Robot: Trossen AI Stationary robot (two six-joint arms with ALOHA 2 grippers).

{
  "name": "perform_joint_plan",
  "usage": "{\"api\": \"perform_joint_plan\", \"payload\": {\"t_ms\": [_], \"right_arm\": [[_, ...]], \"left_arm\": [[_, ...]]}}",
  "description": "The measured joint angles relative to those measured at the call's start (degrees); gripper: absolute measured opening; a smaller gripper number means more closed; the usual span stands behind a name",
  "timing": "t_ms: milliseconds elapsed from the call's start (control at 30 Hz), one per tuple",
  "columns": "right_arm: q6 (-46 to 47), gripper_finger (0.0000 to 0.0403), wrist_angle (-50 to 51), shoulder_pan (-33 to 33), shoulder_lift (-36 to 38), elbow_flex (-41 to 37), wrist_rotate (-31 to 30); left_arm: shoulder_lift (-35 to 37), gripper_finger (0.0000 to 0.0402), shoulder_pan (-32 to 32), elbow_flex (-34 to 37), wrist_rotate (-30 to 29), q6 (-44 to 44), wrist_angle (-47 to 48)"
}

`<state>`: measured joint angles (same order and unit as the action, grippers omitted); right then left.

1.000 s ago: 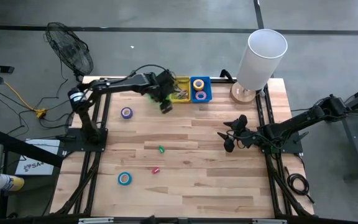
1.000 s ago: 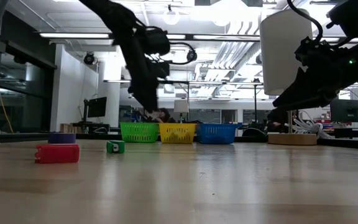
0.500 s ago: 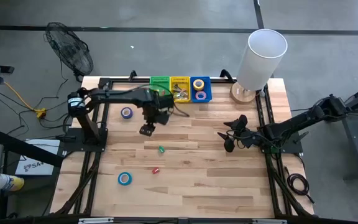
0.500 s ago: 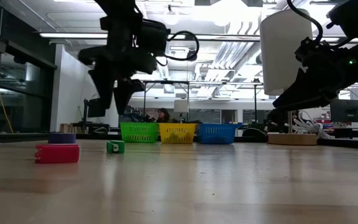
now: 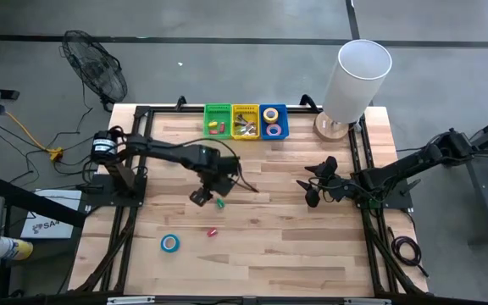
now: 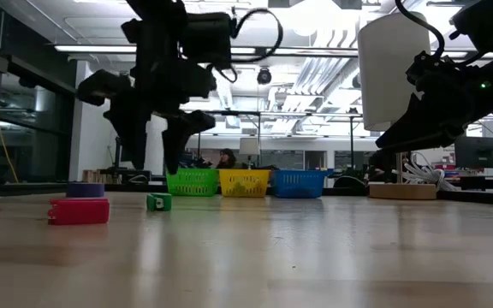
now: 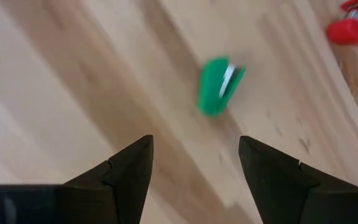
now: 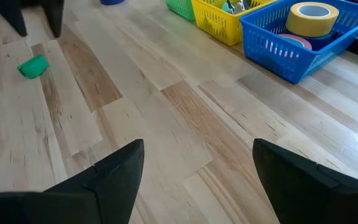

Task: Pick and place Stapler, Stapler remover, tape
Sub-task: Put the green stapler into the green bin

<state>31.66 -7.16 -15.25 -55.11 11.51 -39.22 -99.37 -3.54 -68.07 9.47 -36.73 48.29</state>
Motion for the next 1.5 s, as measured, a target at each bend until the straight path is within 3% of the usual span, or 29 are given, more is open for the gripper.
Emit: {"api": "perform_joint_plan", "payload": {"t_ms": [433, 1167, 1500], "right_arm": [[0.0, 0.0291, 0.0, 0.0, 0.0, 0.0, 0.0], [0.0, 0.0291, 0.0, 0.0, 0.0, 0.0, 0.0], [0.0, 0.0291, 0.0, 0.0, 0.0, 0.0, 0.0]], "left_arm": [[0.0, 0.0233, 6.3, 5.1, -1.6, -4.0, -11.5], [0.0, 0.0233, 6.2, 12.8, -1.1, -4.9, -23.2], [0.0, 0.016, 6.2, 12.9, -1.0, -5.0, -22.8]]}}
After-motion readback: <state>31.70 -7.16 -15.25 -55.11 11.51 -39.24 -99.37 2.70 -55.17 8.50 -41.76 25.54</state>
